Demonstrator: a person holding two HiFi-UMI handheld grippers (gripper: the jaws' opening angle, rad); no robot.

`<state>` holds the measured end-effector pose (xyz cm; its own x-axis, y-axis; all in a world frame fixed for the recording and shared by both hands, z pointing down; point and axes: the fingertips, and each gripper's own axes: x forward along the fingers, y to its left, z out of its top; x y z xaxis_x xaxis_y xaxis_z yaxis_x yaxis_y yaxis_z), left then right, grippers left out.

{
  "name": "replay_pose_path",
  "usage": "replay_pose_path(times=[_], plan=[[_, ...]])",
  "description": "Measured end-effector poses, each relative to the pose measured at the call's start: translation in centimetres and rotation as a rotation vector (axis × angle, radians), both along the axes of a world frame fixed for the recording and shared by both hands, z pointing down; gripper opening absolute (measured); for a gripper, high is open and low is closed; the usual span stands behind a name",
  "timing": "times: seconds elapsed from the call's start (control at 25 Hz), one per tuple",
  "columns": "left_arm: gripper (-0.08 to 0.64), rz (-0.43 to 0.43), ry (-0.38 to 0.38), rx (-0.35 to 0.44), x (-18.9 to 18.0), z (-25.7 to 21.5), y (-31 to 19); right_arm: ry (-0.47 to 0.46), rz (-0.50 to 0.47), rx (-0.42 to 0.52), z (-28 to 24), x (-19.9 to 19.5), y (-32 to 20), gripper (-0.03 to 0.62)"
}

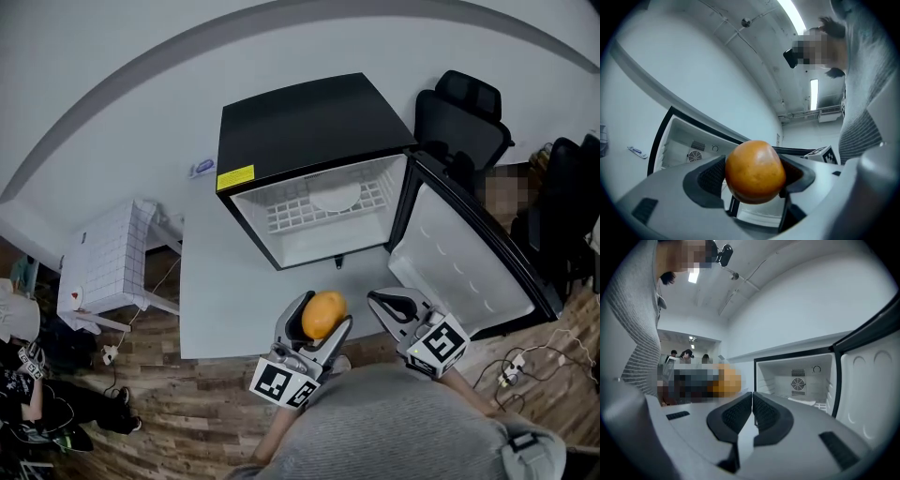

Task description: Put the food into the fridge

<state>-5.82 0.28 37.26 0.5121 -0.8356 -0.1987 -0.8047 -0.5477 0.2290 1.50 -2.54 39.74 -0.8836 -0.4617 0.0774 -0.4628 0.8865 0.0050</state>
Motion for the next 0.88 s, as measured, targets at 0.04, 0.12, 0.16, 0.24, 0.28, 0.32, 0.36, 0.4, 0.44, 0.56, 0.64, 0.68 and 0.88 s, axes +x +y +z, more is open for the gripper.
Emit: replay_pose_path(times=[0.04,0.12,0.16,0.24,0.28,0.32,0.36,0.4,0.44,0.56,0.64,0.68,0.88], plan=[[0.348,0.011,-0.003,0.001,-0.5,0.1,-0.4,-0.003,0.009,0.002,0.0,-0.5,-0.4,0.014],[0.348,0.036,-0.009,0.002,-1.2,0.2,-1.1,-0.009,0.034,-0.001,-0.1,-1.3,-1.0,0.014],[0.348,0.05,-0.012,0.002,-1.5,0.2,-1.4,-0.009,0.048,-0.002,-0.1,-1.7,-1.3,0.014],[0.348,0.072,-0.016,0.0,-2.0,0.3,-1.9,-0.01,0.064,0.002,-0.2,-2.3,-1.7,0.014],[0.347,0.08,-0.017,0.0,-2.2,0.4,-2.1,-0.013,0.062,0.005,-0.2,-2.7,-1.8,0.014],[0.348,0.087,-0.017,-0.001,-2.5,0.5,-2.3,-0.014,0.061,0.008,-0.2,-3.1,-1.8,0.014],[0.348,0.094,-0.015,-0.002,-2.7,0.6,-2.5,-0.012,0.064,0.01,-0.2,-3.4,-1.9,0.014],[0.348,0.099,-0.012,-0.004,-2.9,0.7,-2.8,-0.007,0.073,0.009,-0.1,-3.5,-2.1,0.014],[0.348,0.104,-0.009,-0.006,-3.0,0.8,-3.0,-0.002,0.084,0.005,0.1,-3.5,-2.2,0.014],[0.347,0.119,-0.005,-0.016,-2.9,1.2,-3.6,0.0,0.086,-0.007,0.5,-3.5,-2.2,0.014],[0.348,0.128,-0.001,-0.022,-2.6,1.5,-4.1,0.01,0.103,-0.016,0.7,-3.1,-2.6,0.014],[0.348,0.132,0.002,-0.024,-2.4,1.5,-4.4,0.014,0.121,-0.017,0.7,-2.7,-2.9,0.014],[0.348,0.155,0.009,-0.036,-1.4,1.9,-5.3,0.033,0.162,-0.028,1.2,-1.2,-3.8,0.014]])
